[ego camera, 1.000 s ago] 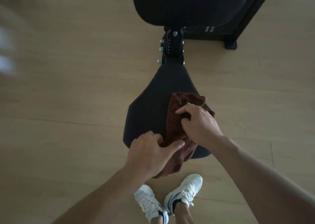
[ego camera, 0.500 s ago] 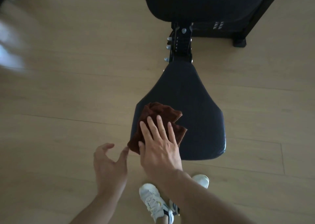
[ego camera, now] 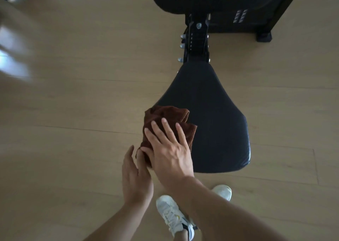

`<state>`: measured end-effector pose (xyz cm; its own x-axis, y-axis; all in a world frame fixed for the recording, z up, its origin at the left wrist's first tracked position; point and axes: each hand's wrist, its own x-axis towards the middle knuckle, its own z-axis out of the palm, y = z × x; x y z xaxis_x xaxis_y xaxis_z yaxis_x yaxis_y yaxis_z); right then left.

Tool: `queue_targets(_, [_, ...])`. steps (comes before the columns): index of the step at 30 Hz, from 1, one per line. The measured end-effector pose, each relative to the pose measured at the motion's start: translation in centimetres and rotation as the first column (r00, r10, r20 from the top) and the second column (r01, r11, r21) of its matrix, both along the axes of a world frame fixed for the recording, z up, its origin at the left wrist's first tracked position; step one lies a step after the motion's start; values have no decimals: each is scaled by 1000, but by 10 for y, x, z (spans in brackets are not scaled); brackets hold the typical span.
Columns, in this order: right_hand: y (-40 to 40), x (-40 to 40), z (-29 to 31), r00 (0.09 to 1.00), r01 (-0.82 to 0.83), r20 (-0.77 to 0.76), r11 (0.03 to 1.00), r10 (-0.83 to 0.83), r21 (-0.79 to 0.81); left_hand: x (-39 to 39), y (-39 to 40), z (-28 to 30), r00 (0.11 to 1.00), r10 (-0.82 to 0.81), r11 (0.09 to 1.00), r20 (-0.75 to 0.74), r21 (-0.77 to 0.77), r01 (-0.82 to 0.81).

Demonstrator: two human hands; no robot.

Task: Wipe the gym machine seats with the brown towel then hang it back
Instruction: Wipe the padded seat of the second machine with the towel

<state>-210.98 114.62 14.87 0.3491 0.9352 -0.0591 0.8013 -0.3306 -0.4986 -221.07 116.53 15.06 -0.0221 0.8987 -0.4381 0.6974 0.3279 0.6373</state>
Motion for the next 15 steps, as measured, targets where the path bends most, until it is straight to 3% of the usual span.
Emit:
queue_targets(3, [-3,-5,-4,1000,10,-5,999,-9,46,2,-10,-5,997,73,996,-12,-55,-74])
queue_targets(6, [4,-2,-1,1000,-25,-8,999,24,-23,10,-9,-10,972,234,962,32,-151,-227])
queue_targets(10, [19,5,2,997,-70,-19,992,69,-102,15,-1,-17,973,200,954,115,-249,-167])
queue_targets(13, [36,8,5,996,-93,-1,989,94,-114,21,13,-14,901,410,858,145,-396,-327])
queue_targets(15, [49,14,4,991,-130,11,985,132,-117,24,22,-8,887,448,830,113,-420,-366])
